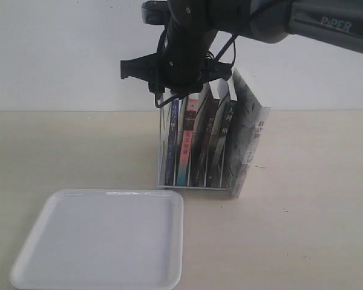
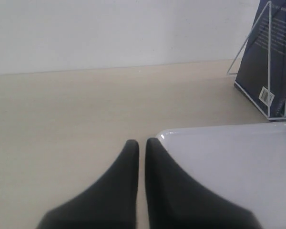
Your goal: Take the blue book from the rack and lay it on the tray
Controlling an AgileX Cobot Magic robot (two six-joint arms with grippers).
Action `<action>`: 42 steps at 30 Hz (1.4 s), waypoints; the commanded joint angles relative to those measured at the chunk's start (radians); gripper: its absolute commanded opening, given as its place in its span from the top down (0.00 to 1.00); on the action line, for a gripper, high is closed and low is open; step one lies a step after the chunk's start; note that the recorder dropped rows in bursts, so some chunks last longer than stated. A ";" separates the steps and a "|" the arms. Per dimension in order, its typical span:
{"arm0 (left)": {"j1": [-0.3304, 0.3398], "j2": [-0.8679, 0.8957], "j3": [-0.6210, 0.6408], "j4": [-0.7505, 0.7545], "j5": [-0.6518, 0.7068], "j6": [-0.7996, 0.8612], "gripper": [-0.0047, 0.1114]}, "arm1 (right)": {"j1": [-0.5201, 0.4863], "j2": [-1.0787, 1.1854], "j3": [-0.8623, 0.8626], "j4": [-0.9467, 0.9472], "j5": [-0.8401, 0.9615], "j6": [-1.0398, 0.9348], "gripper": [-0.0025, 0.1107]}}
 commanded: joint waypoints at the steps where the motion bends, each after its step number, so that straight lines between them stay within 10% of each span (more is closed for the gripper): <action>1: 0.002 -0.003 0.004 0.005 -0.001 0.001 0.92 | 0.008 -0.007 -0.002 0.009 0.026 -0.003 0.61; 8: 0.002 -0.003 0.004 0.005 -0.001 0.001 0.92 | 0.018 0.027 -0.002 0.026 -0.025 -0.001 0.62; 16: 0.002 -0.003 0.004 0.005 -0.001 0.001 0.92 | 0.018 0.029 -0.002 0.021 -0.040 -0.006 0.98; 42: 0.002 -0.003 0.004 0.005 -0.001 0.001 0.92 | 0.018 -0.190 -0.002 -0.035 -0.023 -0.019 0.98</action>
